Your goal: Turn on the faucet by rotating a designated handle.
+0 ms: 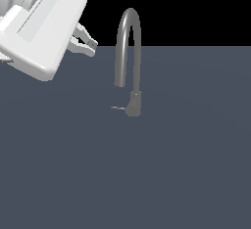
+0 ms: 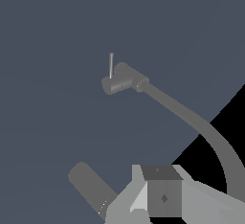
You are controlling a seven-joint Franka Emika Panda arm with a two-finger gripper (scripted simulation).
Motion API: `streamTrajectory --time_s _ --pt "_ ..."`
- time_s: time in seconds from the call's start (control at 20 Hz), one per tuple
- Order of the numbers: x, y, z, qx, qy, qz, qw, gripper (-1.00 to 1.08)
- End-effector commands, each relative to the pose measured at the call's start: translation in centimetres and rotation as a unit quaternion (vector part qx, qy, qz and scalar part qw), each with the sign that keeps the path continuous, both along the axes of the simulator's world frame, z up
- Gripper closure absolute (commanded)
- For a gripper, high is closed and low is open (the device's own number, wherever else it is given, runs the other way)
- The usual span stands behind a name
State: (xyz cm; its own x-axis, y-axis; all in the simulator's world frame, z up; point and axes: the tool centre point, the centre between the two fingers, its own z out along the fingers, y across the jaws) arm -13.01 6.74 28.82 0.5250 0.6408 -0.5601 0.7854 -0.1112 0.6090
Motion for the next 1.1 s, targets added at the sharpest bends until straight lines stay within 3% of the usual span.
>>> streamTrajectory --time_s 0.0,0.5,1.05 --pt "0.3 0.2 -1.0 -0.021 0.002 0.024 0.9995 1.08" --pt "1.5 0.6 -4.6 -0.097 0.009 0.110 0.9891 1.08" --pt "2.6 0.6 -8.4 -0.178 0.016 0.199 0.9635 1.08"
